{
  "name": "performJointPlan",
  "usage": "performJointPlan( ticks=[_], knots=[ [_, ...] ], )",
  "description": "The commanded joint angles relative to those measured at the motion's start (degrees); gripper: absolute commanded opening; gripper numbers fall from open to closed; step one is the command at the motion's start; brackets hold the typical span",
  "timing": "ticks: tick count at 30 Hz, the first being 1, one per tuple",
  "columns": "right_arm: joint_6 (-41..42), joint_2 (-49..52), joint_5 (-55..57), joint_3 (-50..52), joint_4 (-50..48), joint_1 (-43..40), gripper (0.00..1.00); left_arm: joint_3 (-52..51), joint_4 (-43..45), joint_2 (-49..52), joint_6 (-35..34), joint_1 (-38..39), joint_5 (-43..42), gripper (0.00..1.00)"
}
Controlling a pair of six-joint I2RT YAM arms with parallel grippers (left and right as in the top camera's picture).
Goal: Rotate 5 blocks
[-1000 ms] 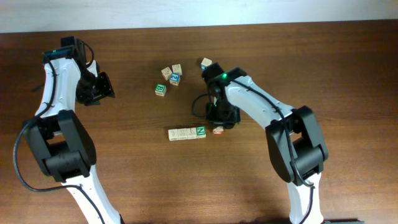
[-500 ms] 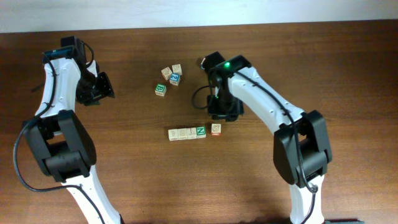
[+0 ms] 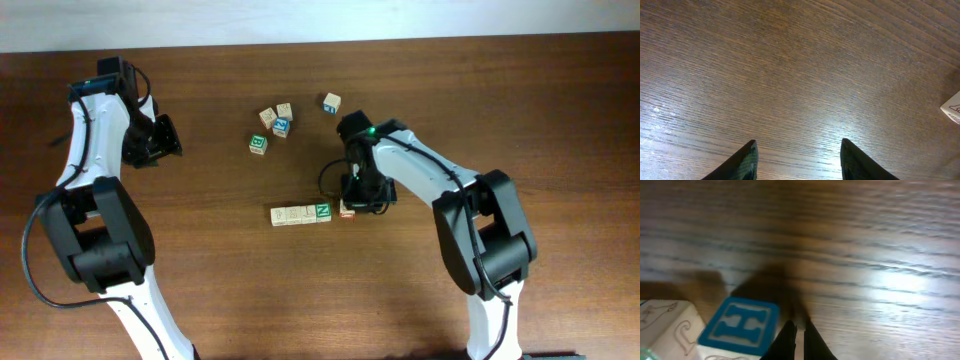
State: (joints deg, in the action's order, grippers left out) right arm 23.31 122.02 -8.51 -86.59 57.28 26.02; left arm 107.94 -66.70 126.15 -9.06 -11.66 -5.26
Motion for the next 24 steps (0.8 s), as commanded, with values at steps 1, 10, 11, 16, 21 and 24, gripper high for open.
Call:
performJointPlan(
  ticks=[1,10,11,16,21,24],
  knots=[
    [-2.1,-0.7,-0.8,0.3,-1.2,1.4,0.09,1.0,0.0,0.7,-0.5,-0.1,0.6,0.51],
    [-2.1,-0.7,-0.9,0.3,-1.9,2.2,0.09,1.0,-0.1,0.7,-0.5,-0.1,0.6,0.51],
    [-2.1,-0.7,-1.1,0.3,-1.9,2.2,0.09,1.0,-0.1,0.7,-0.5,-0.1,0.6,0.51],
    [-2.1,-0.7,-1.8,0.3,-2.1,3.2,0.08,1.0,-0.2,0.7,-0.5,-0.1,0.6,0.51],
    [-2.1,-0.7,-1.8,0.3,-2.1,3.6,0.08,1.0,-0.2,0.7,-0.5,-0.1,0.6,0.51],
    [-2.1,-0.7,-1.8,0.3,-2.0,3.6,0.09,1.0,-0.2,0.7,-0.5,-0.1,0.6,0.51]
  ],
)
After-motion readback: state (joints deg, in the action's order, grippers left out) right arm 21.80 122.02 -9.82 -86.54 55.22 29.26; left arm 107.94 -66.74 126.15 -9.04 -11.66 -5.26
